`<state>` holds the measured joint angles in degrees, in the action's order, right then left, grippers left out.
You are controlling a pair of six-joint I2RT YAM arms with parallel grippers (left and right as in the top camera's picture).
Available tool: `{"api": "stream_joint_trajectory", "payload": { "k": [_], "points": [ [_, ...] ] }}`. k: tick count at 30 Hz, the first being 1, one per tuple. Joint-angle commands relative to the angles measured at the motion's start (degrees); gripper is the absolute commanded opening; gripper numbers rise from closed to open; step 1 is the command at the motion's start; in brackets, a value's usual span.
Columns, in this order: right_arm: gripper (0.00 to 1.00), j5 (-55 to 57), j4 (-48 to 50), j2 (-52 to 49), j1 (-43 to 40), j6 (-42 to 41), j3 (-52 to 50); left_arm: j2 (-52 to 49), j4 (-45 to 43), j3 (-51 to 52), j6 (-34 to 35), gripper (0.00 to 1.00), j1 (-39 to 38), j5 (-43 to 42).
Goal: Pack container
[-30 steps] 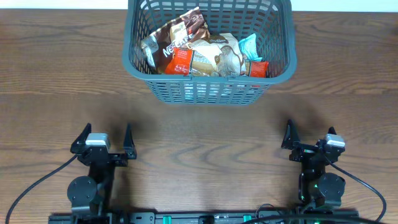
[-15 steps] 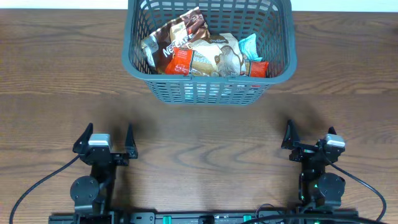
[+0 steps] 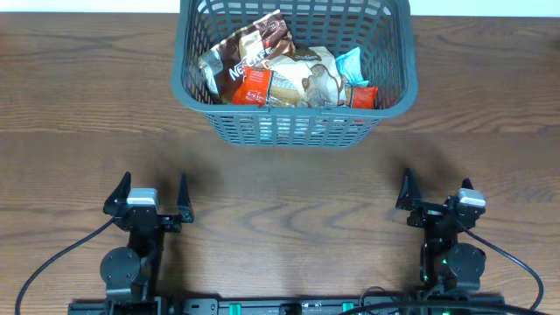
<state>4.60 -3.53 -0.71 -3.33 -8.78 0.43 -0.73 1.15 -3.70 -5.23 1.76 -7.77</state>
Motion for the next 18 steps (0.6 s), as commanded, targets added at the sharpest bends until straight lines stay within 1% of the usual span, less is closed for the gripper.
{"api": "stream_joint_trajectory", "payload": {
  "k": [1,6,18],
  "points": [
    [0.99,0.52,-0.15,0.33,-0.44,-0.85,-0.11,0.61,-0.39,0.83,-1.44,0.99,-0.24,-0.66],
    [0.99,0.55,-0.15,0.33,-0.44,-0.83,-0.11,0.61,-4.00,3.48,-1.40,0.99,-0.28,-1.09],
    [0.99,0.55,-0.15,0.33,-0.44,-0.83,-0.11,0.55,-3.85,3.48,-1.40,0.98,-0.31,-1.07]
  ]
}}
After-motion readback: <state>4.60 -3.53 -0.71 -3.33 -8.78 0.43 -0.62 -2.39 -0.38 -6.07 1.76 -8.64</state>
